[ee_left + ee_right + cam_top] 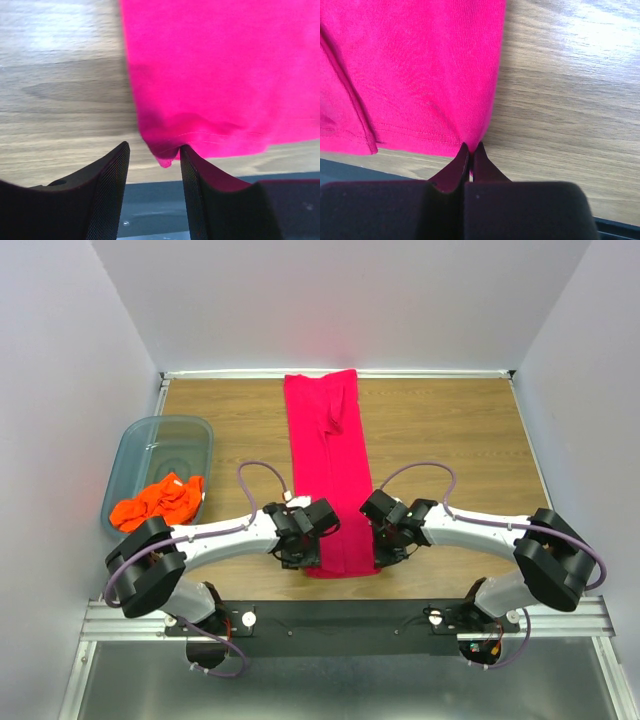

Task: Fold and stack the t-shirts
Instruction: Fold the tshirt

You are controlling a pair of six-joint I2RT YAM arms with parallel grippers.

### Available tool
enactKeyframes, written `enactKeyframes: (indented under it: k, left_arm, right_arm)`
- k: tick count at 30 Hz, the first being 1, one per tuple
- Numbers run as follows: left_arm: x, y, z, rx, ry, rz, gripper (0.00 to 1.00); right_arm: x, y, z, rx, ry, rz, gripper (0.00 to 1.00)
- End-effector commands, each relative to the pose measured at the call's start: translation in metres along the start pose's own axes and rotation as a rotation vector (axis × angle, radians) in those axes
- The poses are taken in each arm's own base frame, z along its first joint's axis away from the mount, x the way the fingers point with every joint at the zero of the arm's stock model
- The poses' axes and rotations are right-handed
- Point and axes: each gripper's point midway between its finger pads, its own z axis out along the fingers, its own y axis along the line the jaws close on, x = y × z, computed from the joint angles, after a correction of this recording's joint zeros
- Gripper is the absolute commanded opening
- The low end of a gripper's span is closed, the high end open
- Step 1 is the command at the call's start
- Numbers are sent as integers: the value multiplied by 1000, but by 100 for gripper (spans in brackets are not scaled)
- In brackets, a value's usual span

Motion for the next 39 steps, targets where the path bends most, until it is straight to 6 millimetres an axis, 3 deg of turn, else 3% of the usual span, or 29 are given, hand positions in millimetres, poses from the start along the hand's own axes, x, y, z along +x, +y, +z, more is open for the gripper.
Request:
enactKeyframes:
  k: [1,5,10,16,21,29,34,37,38,39]
  left_arm:
    - [-13,-14,-15,18,-65,-6,53]
    - [-6,-23,-23,38,-42,22,54]
    - [2,-9,-22,19,-35,-4,54]
    - [7,7,0,-43,-32,-15,53]
    - [5,-1,12,-48,-29,4,53]
    - [7,6,29,-100,-22,27,52]
    - [19,17,37,-112,11,30,43]
    - [22,20,38,-116,25,37,24]
    - [24,20,37,-114,33,41,10]
    - [25,21,36,-112,37,42,3]
  right_arm:
    - [4,-14,-2,56,-2,-36,1]
    - [3,-13,-1,56,0,-45,1]
    - [1,-11,-3,49,-4,-54,1]
    - [2,-11,-1,54,7,-59,1]
    - [2,-10,-1,52,9,-60,1]
    - [7,-15,1,60,21,-53,1]
    - [9,-18,2,66,24,-51,1]
    - [10,-18,1,65,23,-54,1]
    - [11,-18,1,59,27,-62,1]
    - [12,-19,0,58,32,-68,1]
